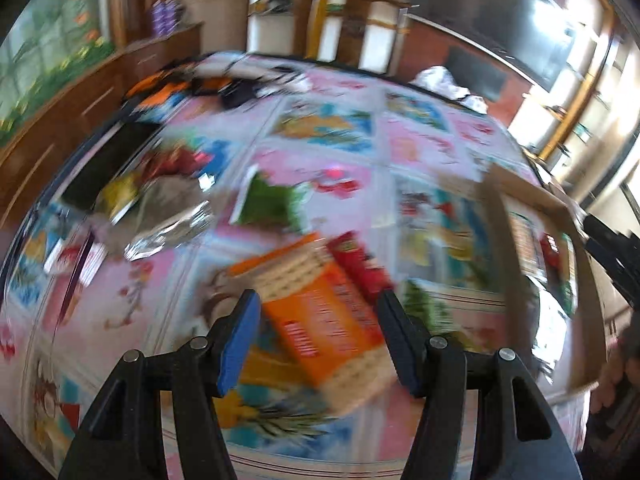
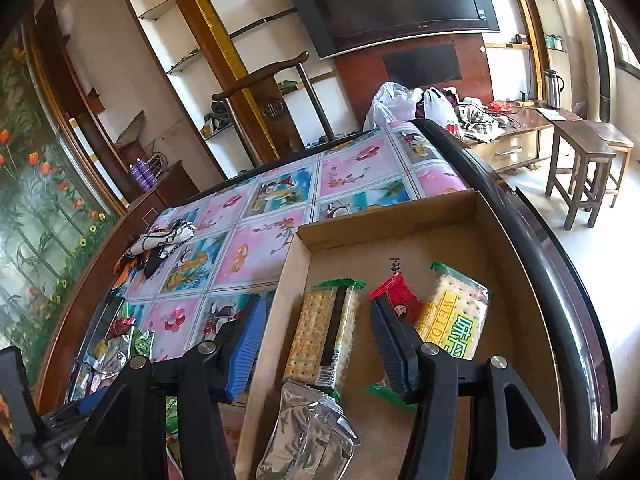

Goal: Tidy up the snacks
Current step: 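Open both grippers to drop the packs in the tray and withdraw, then grasp the orange cracker pack with the left gripper while the right grasps a green bag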

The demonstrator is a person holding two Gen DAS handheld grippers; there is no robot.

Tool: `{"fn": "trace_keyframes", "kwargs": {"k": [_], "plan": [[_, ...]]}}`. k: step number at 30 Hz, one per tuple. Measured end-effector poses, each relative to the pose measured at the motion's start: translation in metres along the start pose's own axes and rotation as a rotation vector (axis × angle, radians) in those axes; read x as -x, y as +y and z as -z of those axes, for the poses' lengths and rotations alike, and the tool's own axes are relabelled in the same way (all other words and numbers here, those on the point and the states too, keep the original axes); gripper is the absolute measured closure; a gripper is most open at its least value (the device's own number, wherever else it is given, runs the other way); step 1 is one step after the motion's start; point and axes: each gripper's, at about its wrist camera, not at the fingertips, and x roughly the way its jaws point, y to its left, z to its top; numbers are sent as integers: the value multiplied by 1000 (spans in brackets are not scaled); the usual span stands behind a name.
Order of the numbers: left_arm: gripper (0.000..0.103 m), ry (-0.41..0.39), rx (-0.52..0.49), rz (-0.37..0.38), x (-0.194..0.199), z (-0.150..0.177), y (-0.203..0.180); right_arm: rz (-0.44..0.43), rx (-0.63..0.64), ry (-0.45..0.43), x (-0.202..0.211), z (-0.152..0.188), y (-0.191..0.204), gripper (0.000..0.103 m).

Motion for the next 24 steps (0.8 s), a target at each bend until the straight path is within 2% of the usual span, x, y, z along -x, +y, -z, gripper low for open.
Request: {"fn": "trace_keyframes", "kwargs": {"k": [5, 10, 15, 21, 24], "plan": [[43, 48, 44, -38, -18, 5, 7, -6, 13, 4, -1, 2, 5, 45], [37, 26, 53, -19, -24, 2, 1, -14, 19, 3, 0, 3, 6, 44], [33, 57, 31, -12, -38, 1, -6, -15, 28, 6, 0, 3, 8, 44], [33, 60, -52, -36, -39, 5, -3, -29, 59, 10, -2, 5, 17, 44], [33, 55, -134, -56, -39, 7, 5, -94, 94, 31, -5, 9, 29, 44]]}}
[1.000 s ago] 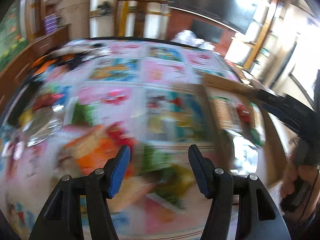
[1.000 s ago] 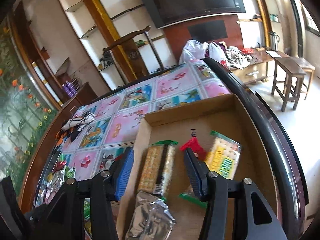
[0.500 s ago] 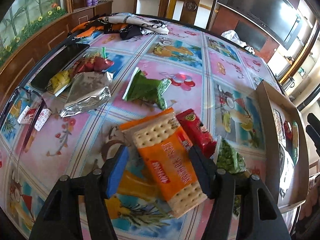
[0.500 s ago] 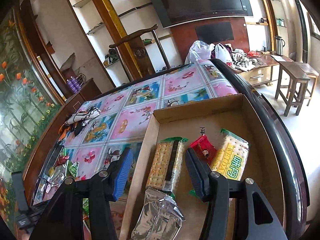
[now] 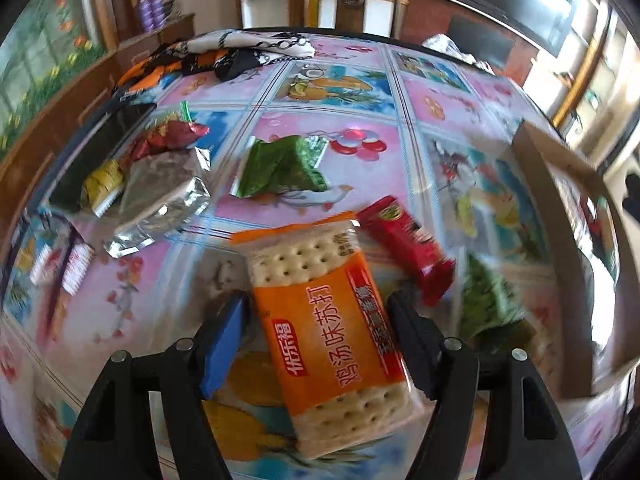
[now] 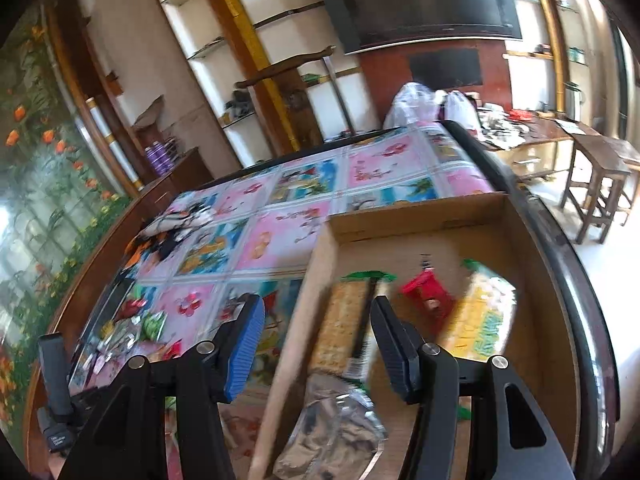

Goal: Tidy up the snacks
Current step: 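Grasp the orange cracker pack with the left gripper while the right grasps a green bag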

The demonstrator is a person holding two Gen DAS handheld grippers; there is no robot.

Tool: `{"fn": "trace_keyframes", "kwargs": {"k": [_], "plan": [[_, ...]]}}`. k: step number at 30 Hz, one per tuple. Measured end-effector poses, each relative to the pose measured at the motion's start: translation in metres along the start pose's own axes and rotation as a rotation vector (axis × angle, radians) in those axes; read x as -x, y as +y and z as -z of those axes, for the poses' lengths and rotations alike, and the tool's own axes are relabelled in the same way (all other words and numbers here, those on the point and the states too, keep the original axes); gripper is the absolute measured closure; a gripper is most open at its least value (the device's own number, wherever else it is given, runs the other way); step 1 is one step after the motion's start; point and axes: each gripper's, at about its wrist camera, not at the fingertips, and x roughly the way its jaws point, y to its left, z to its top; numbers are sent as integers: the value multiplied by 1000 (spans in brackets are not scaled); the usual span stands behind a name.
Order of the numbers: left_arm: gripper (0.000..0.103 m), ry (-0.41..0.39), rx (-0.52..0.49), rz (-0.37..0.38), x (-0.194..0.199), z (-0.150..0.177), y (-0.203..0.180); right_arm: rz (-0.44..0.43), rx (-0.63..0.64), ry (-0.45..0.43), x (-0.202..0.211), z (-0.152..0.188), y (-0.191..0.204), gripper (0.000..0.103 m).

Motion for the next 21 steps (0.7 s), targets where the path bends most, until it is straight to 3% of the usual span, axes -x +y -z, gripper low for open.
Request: {"fn": "trace_keyframes", "kwargs": {"k": [4, 6, 7, 9, 14, 16, 21], "plan": [[33, -29, -59, 2, 1, 4, 14, -161, 134, 70, -11, 12, 40, 41], [42, -51, -61, -1, 2, 5, 18, -263, 201, 120, -18, 23, 64, 35], [49, -61, -58, -1, 3, 4, 19, -287, 241, 142, -21, 29, 77, 30], [50, -58, -54, 6, 2, 2, 21, -302, 338, 170, -26, 42, 100, 29], [51, -60, -47, 17, 3, 0, 22, -203, 553, 226, -40, 72, 133, 29], [51, -60, -45, 24, 3, -1, 23, -189, 581, 259, -46, 78, 135, 29], [51, -69, -38, 44, 8, -3, 23, -62, 651, 315, -66, 85, 138, 29]]}}
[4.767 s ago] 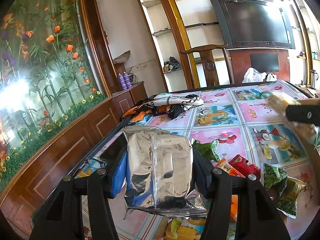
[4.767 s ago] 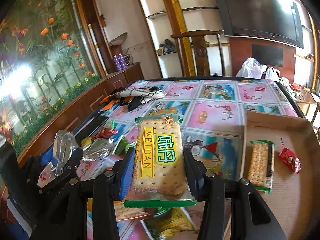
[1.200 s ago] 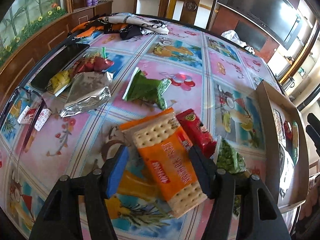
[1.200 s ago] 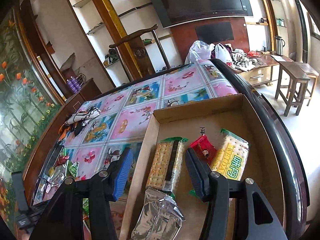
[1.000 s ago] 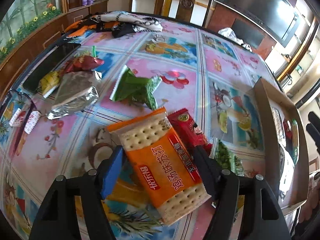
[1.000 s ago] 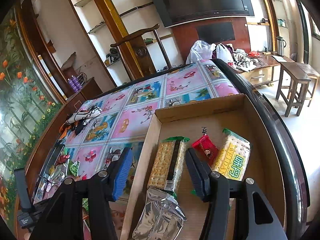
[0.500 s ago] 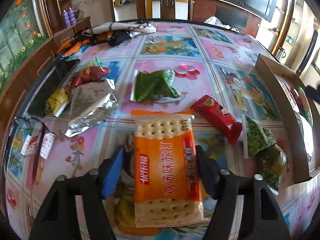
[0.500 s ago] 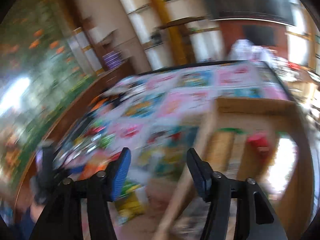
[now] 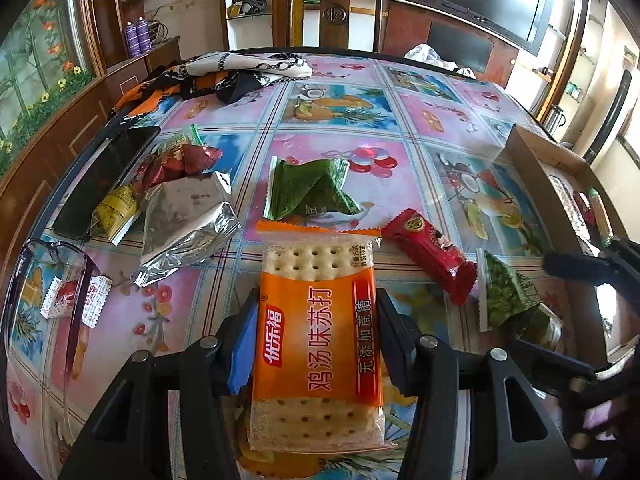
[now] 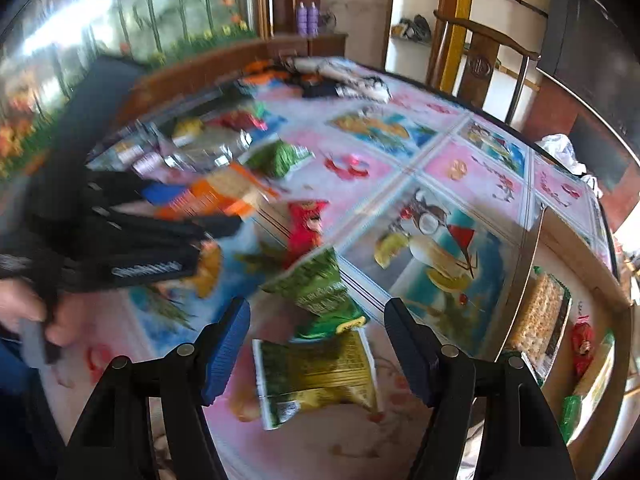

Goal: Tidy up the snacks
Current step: 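Grasp the orange cracker pack with the left gripper while the right grasps a green bag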

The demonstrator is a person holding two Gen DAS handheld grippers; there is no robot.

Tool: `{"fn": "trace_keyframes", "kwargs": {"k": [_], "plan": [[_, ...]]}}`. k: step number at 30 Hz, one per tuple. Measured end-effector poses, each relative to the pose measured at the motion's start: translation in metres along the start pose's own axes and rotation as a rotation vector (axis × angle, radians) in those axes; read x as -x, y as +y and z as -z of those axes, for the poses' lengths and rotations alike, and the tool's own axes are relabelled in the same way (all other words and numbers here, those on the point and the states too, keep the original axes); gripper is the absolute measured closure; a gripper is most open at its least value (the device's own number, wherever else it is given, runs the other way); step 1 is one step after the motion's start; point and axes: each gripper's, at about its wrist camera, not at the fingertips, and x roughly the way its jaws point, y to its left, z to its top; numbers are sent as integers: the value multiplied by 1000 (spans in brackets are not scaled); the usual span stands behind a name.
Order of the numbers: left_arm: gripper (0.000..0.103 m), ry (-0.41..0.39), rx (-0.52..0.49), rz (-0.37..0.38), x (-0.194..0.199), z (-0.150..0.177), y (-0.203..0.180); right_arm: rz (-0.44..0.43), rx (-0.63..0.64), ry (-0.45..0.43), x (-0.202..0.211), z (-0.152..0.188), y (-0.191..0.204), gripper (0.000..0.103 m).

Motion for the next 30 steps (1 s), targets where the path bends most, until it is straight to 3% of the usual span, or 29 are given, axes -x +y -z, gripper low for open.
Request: {"fn": "trace_keyframes", "kwargs": {"k": [4, 7, 11, 23, 30], "plan": [[51, -10, 2, 9, 4, 0, 0, 52, 22, 56, -16, -7, 3, 31], [51, -19, 5, 13, 6, 0, 1, 46, -8, 76, -25, -8, 3, 58], [51, -30, 12, 16, 8, -1, 3, 43, -39, 42, -19, -9, 3, 66], [51, -172, -43, -30, 22, -2, -14, 26, -295, -199, 19, -13, -33, 67], [51, -181, -39, -25, 22, -3, -15, -22, -404, -273, 34, -11, -48, 67]]}}
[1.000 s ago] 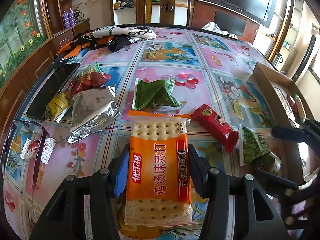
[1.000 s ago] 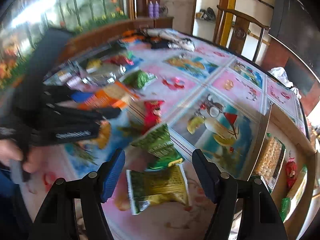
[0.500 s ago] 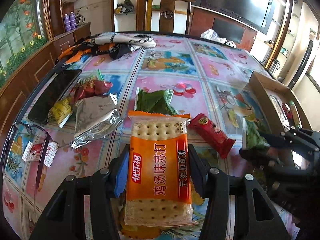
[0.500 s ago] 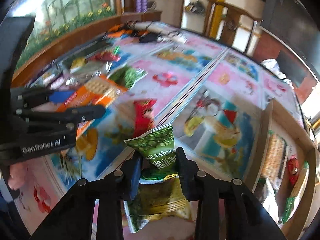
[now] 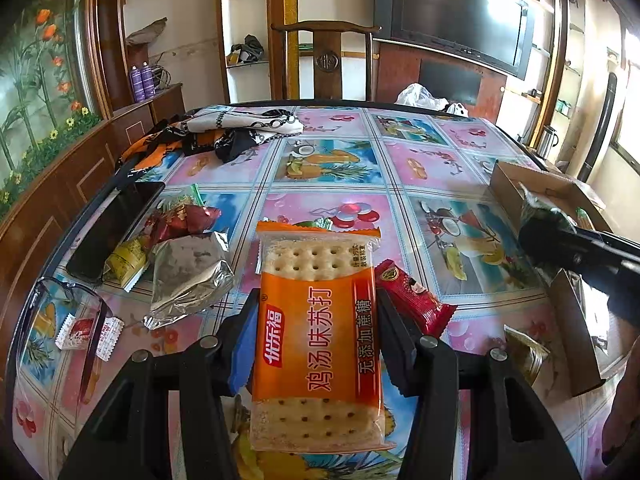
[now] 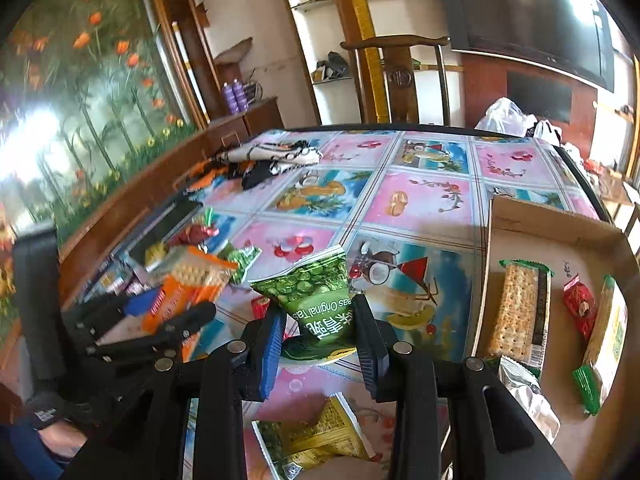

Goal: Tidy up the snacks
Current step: 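Carry the orange cracker pack and green pea bag over the cardboard tray with both grippers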

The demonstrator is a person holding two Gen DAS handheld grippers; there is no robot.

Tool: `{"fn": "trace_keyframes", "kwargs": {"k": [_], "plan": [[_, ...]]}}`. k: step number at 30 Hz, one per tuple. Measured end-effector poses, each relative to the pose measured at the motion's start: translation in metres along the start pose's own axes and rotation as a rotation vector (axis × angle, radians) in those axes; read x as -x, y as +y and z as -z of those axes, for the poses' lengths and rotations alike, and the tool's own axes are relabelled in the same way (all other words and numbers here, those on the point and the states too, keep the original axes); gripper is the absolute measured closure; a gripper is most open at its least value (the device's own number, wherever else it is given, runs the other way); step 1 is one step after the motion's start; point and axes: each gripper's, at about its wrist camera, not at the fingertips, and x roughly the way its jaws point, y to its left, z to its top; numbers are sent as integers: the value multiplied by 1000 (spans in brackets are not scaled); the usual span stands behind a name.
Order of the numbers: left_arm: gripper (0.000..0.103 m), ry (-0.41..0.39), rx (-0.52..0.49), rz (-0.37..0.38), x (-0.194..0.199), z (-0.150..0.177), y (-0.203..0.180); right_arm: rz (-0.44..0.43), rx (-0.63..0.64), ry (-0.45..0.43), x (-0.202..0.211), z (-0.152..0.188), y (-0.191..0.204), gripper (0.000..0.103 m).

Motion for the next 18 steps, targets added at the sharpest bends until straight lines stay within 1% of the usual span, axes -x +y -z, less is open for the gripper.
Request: {"fn": "trace_keyframes", "kwargs": {"k": [11, 14, 18], "plan": [[51, 6, -12, 35, -1, -1, -7, 14, -79, -9, 4, -1, -24, 67], [51, -7, -13, 32, 2, -1, -8, 10, -109, -5, 4, 0, -32, 67], [51, -1, -3, 37, 1, -1, -7, 11, -126, -21, 9, -2, -38, 67]]}}
